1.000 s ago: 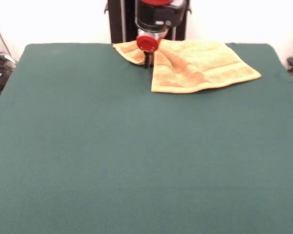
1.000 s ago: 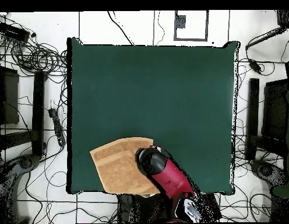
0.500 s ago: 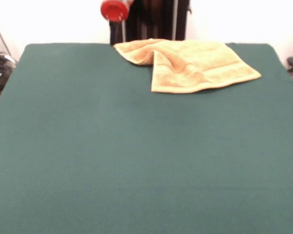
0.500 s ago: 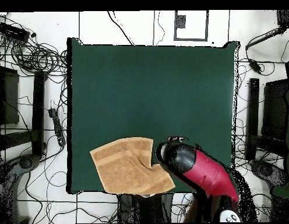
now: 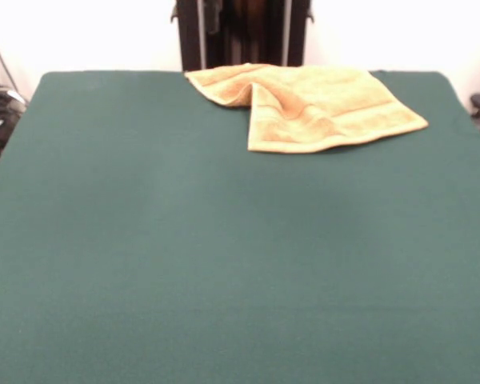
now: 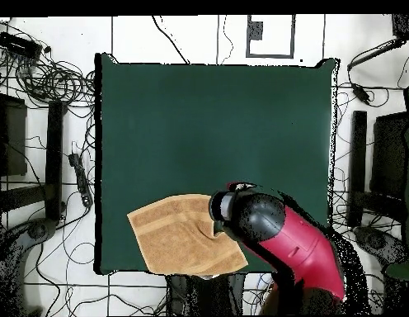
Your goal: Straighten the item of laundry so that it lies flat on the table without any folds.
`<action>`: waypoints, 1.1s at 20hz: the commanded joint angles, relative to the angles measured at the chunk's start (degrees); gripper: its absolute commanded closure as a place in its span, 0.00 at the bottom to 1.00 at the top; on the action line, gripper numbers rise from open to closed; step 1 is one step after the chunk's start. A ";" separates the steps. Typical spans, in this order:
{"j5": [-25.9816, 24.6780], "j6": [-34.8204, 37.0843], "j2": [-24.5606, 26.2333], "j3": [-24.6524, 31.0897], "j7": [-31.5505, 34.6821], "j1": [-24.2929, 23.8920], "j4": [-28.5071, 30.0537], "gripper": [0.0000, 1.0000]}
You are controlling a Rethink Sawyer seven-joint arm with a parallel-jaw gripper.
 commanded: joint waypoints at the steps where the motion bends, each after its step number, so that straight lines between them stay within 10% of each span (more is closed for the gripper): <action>1: 6.28 -3.59 3.17 3.70 15.18 3.41 3.87 0.00; 5: 5.68 -17.81 4.66 10.36 2.76 -4.90 9.33 0.00; 17: 2.38 -36.29 11.86 20.21 7.80 -12.24 13.61 0.00; 22: 7.57 -33.58 12.46 15.96 12.73 -6.17 12.76 0.00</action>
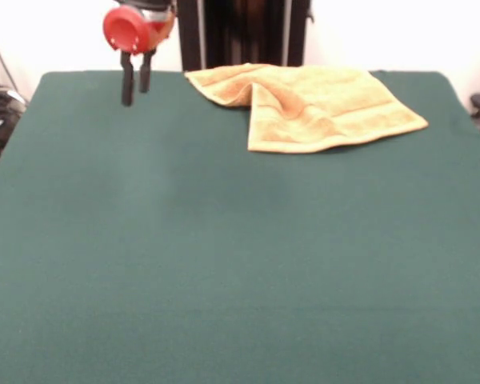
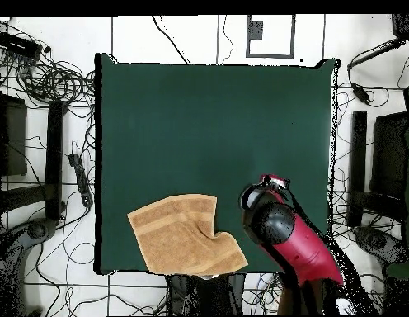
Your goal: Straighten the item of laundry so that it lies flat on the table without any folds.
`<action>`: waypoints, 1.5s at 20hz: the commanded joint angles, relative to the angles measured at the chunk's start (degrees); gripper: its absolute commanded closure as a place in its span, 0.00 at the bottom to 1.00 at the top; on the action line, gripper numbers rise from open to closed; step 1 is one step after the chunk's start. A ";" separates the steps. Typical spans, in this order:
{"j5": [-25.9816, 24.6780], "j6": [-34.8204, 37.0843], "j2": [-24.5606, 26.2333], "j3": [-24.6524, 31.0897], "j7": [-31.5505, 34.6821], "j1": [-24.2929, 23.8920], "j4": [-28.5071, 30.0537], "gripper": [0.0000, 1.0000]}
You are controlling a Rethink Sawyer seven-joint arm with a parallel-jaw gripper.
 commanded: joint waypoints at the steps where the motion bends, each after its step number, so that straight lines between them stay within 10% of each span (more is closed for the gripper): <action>1: 6.16 2.68 5.23 6.32 13.66 7.29 4.84 0.00; 11: 16.28 5.88 6.35 3.30 16.92 14.53 3.63 0.00; 24: 9.35 12.56 2.24 5.76 4.14 6.51 9.08 0.00; 30: 14.40 12.07 0.05 6.01 12.92 10.03 14.35 0.00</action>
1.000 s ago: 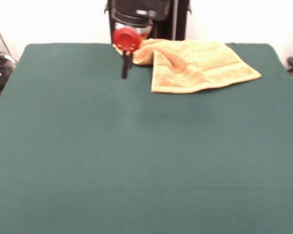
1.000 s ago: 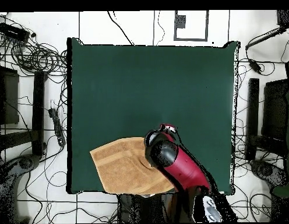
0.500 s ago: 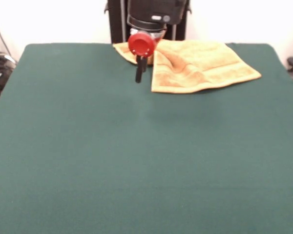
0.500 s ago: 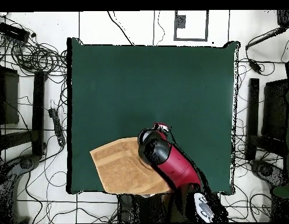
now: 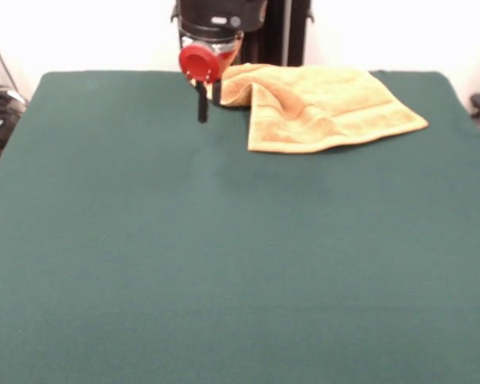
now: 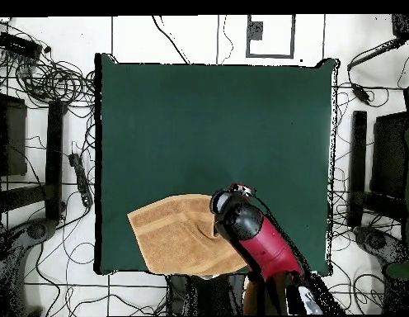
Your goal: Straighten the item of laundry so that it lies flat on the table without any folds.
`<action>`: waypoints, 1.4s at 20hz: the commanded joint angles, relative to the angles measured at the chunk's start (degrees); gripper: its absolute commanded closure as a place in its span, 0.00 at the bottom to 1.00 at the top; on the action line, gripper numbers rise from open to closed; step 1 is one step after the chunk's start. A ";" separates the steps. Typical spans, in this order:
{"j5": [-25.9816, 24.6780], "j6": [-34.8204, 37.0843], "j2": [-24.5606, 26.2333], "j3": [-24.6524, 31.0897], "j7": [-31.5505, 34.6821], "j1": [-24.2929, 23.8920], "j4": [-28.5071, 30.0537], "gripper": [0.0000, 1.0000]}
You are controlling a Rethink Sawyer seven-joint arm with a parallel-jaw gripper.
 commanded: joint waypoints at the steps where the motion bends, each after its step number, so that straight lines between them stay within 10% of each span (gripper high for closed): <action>1: 4.41 10.67 -3.14 3.36 15.00 5.81 9.28 0.00; 12: 6.45 15.57 -4.07 -0.84 16.84 10.39 7.96 0.00; 17: 5.67 4.63 -1.77 7.53 7.64 1.25 12.34 0.00; 28: 4.82 -4.38 3.41 12.50 13.00 -1.86 12.40 0.00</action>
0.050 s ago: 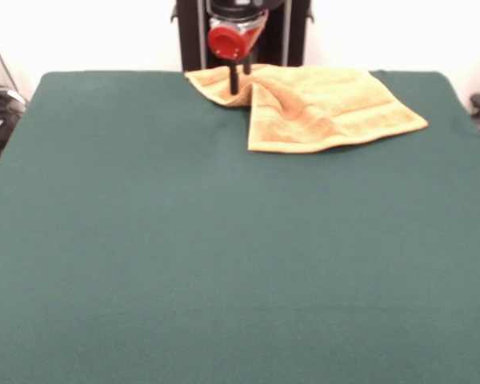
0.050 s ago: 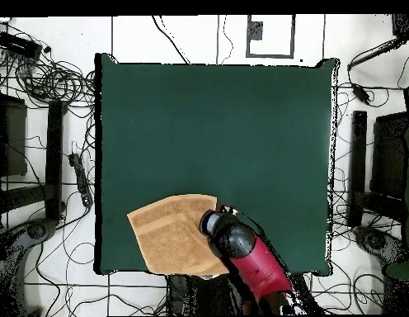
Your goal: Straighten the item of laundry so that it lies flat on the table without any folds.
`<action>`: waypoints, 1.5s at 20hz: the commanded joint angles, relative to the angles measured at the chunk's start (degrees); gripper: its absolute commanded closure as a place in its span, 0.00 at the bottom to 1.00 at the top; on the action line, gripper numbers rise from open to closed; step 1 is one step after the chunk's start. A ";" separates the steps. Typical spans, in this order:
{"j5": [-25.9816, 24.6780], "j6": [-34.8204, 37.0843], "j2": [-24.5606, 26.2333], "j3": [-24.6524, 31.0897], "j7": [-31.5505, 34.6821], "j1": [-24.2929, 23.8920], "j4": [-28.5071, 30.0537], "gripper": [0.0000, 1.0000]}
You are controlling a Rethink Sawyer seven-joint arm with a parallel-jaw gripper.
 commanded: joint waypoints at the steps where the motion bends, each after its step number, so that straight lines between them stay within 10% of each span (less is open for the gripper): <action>1: 3.32 -6.50 5.38 11.28 13.85 -0.81 4.41 0.00; 18: 8.14 3.95 5.50 0.58 13.65 9.63 -0.72 0.00; 30: 5.72 5.41 2.15 0.71 9.99 6.47 0.56 0.00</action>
